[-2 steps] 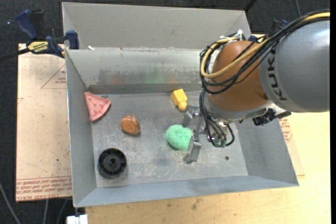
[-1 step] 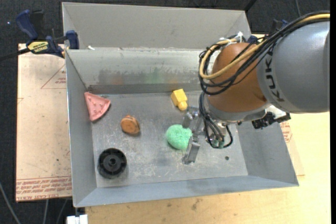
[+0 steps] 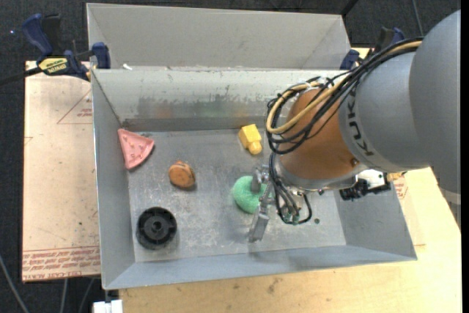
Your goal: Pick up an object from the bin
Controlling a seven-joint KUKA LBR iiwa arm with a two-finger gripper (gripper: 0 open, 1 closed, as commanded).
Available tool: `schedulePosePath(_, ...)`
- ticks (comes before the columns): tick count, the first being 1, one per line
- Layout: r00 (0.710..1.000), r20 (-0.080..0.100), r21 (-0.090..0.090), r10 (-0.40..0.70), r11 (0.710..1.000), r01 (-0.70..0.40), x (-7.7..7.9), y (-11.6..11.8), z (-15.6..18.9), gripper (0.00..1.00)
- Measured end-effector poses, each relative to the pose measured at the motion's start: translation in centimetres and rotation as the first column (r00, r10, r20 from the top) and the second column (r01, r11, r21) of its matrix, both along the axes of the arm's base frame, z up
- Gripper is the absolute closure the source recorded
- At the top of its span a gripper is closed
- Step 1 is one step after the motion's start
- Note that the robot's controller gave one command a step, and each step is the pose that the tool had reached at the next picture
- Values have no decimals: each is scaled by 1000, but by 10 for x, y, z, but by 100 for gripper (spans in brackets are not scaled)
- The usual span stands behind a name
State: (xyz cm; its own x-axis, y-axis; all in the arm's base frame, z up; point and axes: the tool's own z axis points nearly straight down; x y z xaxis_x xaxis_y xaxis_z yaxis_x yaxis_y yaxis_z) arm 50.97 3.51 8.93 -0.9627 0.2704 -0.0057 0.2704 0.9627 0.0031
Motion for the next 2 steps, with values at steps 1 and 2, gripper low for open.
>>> schedulePosePath(1, 984, -3, 2, -181, 984, 181, 6, -3, -18, 100)
schedulePosePath(2, 984, -3, 1, -181, 984, 181, 6, -3, -18, 100)
